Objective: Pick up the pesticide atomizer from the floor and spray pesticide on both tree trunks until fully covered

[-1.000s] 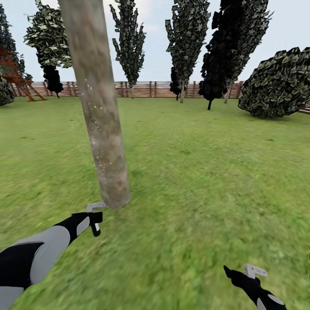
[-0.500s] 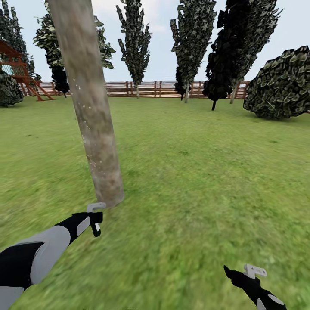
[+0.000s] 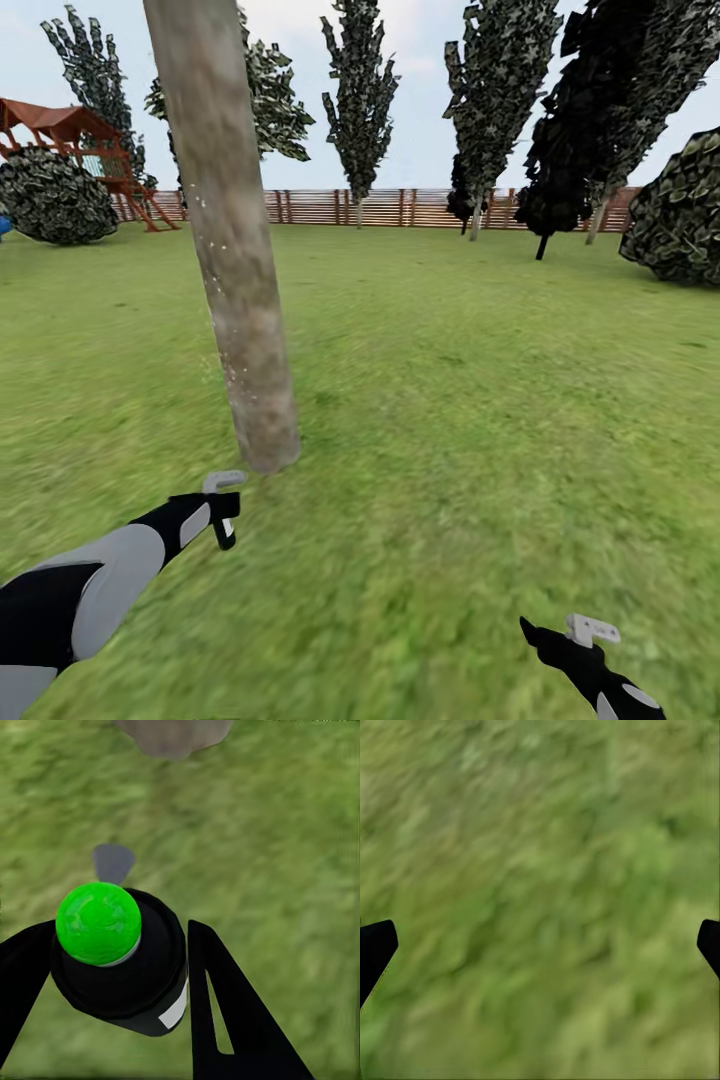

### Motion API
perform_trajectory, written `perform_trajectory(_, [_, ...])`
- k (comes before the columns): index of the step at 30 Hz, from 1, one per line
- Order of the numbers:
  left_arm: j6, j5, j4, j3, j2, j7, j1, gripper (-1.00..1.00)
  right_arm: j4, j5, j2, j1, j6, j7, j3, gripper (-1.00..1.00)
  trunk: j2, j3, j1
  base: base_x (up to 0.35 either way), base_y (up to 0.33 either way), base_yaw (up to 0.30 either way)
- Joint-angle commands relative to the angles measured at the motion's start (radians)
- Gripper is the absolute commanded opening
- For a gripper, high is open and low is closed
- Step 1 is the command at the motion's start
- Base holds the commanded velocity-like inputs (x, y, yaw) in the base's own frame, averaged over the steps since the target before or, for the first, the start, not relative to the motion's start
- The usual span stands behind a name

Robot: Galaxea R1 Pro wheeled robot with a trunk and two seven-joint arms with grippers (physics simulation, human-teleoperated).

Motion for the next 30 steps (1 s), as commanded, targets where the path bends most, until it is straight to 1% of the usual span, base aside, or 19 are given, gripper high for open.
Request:
perform_trajectory(1, [0.0, 0.0, 0.0, -0.001, -0.003, 0.0, 0.0, -1.0, 0.0, 0.0, 0.0, 0.0, 0.0, 0.0, 0.0, 1.0, 0.0, 0.0, 0.0, 0.018, -0.053, 0.243])
perform_trajectory(4, [0.0, 0.0, 0.0, -0.002, -0.014, 0.0, 0.0, -1.0, 0.0, 0.0, 0.0, 0.0, 0.0, 0.0, 0.0, 1.0, 0.0, 0.0, 0.0, 0.014, -0.028, 0.238])
perform_trajectory(8, [0.0, 0.0, 0.0, -0.001, -0.017, 0.0, 0.0, -1.0, 0.0, 0.0, 0.0, 0.0, 0.0, 0.001, 0.0, 1.0, 0.0, 0.0, 0.0, 0.137, -0.152, 0.098])
perform_trajectory(17, [0.0, 0.0, 0.0, -0.001, -0.022, 0.0, 0.0, -1.0, 0.0, 0.0, 0.0, 0.0, 0.0, 0.001, 0.0, 1.0, 0.0, -0.001, 0.0, 0.211, -0.246, 0.015])
perform_trajectory(26, [0.0, 0.0, 0.0, 0.0, -0.025, 0.0, 0.0, -1.0, 0.0, 0.0, 0.0, 0.0, 0.0, 0.0, 0.0, 1.0, 0.0, -0.011, 0.0, 0.183, -0.28, 0.175])
perform_trajectory(30, [-0.002, -0.001, 0.0, 0.0, -0.025, 0.0, 0.0, -1.0, 0.001, 0.0, 0.0, 0.0, 0.0, 0.0, 0.0, 1.0, 0.0, -0.013, 0.0, 0.131, -0.193, 0.067])
